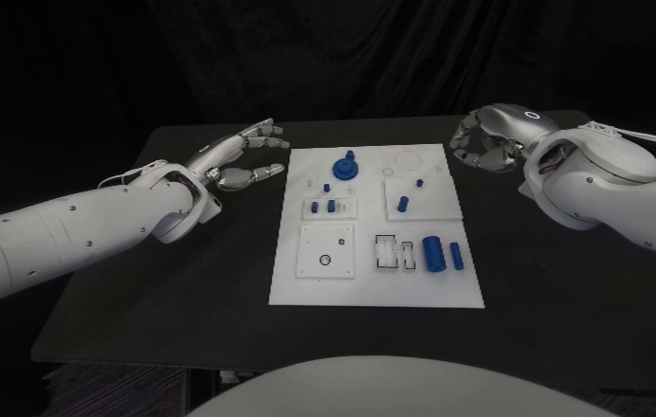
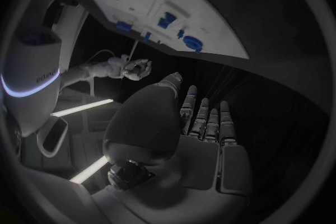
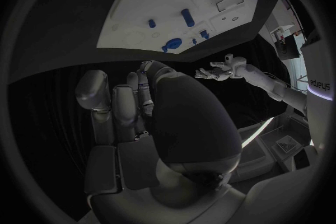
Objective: Assemble the parts on the task board
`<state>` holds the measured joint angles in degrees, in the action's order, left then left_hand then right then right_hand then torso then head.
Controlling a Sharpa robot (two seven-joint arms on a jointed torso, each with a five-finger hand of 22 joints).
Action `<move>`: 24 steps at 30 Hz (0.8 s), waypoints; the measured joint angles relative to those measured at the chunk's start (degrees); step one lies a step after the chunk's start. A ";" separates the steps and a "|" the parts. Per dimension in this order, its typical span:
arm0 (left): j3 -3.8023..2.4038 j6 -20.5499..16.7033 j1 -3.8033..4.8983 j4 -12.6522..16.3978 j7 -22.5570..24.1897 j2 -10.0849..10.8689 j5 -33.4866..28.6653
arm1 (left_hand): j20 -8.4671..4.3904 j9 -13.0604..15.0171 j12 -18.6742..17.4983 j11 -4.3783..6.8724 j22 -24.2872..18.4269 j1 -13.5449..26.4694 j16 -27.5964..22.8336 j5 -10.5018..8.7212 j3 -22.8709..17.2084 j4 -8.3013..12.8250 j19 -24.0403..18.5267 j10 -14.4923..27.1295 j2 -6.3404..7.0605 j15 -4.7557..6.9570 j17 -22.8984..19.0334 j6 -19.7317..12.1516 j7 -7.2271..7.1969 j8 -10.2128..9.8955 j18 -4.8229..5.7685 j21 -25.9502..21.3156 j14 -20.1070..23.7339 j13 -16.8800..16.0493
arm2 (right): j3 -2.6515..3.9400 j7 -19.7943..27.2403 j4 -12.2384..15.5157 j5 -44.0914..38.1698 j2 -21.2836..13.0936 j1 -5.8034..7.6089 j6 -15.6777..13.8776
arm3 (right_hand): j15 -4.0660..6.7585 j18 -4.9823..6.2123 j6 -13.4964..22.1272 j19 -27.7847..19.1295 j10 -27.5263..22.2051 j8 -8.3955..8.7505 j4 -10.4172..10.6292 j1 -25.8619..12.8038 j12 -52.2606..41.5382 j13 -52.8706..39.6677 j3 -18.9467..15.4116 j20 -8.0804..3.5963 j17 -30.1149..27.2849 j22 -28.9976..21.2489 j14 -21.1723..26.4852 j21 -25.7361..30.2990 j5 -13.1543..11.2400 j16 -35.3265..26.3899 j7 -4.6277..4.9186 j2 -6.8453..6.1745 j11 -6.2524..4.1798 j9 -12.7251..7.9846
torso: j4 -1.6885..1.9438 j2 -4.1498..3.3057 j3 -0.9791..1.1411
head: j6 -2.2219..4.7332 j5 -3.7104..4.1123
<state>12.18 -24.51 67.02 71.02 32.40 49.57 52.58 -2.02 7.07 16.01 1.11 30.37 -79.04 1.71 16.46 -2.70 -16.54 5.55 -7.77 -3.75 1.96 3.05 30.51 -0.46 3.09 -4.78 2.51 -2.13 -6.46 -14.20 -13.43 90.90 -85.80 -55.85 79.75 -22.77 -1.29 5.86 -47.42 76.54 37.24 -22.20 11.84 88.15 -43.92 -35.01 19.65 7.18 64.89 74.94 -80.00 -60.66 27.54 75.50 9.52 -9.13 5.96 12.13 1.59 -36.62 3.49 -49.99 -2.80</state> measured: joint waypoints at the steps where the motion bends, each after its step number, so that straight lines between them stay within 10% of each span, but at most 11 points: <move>1: 0.00 0.85 0.00 0.28 0.34 0.15 -1.12 | 0.14 -0.42 -0.86 0.09 -1.01 0.00 -0.26 0.00 0.67 -0.03 -0.18 0.47 0.00 -0.03 -0.42 -0.98 0.03 -0.10 0.00 -0.10 0.23 0.61 | 0.00 0.20 -0.57 -0.06 0.26 0.01 0.00 | -0.10 0.00 0.22 0.18 0.03 0.14 0.05 0.00 0.37 0.39 0.02 0.04 0.17 0.00 -0.10 -0.30 -0.20 0.18 0.06 0.00 0.03 -0.04 | 0.06 0.02 -0.03 | 0.00 0.14; 6: -0.05 12.66 -0.32 4.06 3.58 2.28 -16.41 | 3.20 -4.01 -8.08 1.03 -9.16 0.55 -1.50 0.00 9.48 -0.16 -1.30 3.38 -2.74 -2.41 -2.76 -10.26 0.21 -0.78 0.00 -0.16 1.93 4.81 | -0.01 1.81 -3.98 -0.48 1.90 -0.46 0.01 | -0.78 0.00 1.51 1.09 0.22 2.13 0.95 -0.92 4.84 5.66 0.47 0.72 1.19 0.00 -0.78 -1.93 -4.93 1.21 0.36 -0.92 0.61 -0.92 | 0.46 0.13 -0.14 | 0.00 1.03; 12: 0.01 21.92 -1.69 7.63 5.04 3.68 -28.69 | 3.62 -4.87 -10.29 1.54 -12.63 1.20 -1.50 -0.52 13.91 -0.13 -1.73 3.89 -5.42 -2.61 -2.97 -12.39 -0.46 -0.79 -0.01 -0.16 2.14 5.16 | -0.05 3.47 -5.99 -0.87 2.94 -2.38 0.40 | -0.93 -0.01 4.51 1.49 0.52 5.63 2.01 -1.68 6.71 9.22 -0.42 0.71 1.66 -0.01 -0.93 -2.57 -7.18 1.72 0.26 -1.67 0.91 -2.29 | 1.28 0.31 -0.69 | 0.00 2.64; 24: 0.00 27.77 -3.77 9.75 6.03 4.41 -36.46 | 4.41 -4.87 -10.59 1.53 -15.42 -0.73 -1.50 2.00 14.86 0.19 -2.53 3.88 -7.35 -2.61 -3.00 -12.70 -0.77 -0.79 -0.99 -0.39 2.13 5.15 | -0.04 4.35 -5.30 -1.63 3.03 -4.41 3.28 | -1.53 -0.02 6.01 1.37 -1.53 8.94 0.69 -0.99 9.77 13.80 -1.40 1.23 0.67 -0.01 -0.70 -1.78 -2.78 1.72 1.18 -1.41 1.94 -3.60 | 4.05 0.75 -2.57 | 0.00 6.11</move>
<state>12.18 3.26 63.24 80.77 38.42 53.98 16.12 2.38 2.20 5.42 2.65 14.95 -79.77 0.21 18.46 12.16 -16.35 3.02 -3.88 -11.10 -0.64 0.05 17.81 -1.23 2.31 -5.76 2.12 0.00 -1.30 -14.24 -9.09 85.61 -87.43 -52.82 75.33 -19.49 -2.82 5.84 -41.41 77.91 35.71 -13.26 12.53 87.17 -34.15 -21.21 18.24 8.40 65.56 74.93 -80.71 -62.44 24.76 77.22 10.70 -10.54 7.90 8.53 5.64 -35.87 0.92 -49.99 3.31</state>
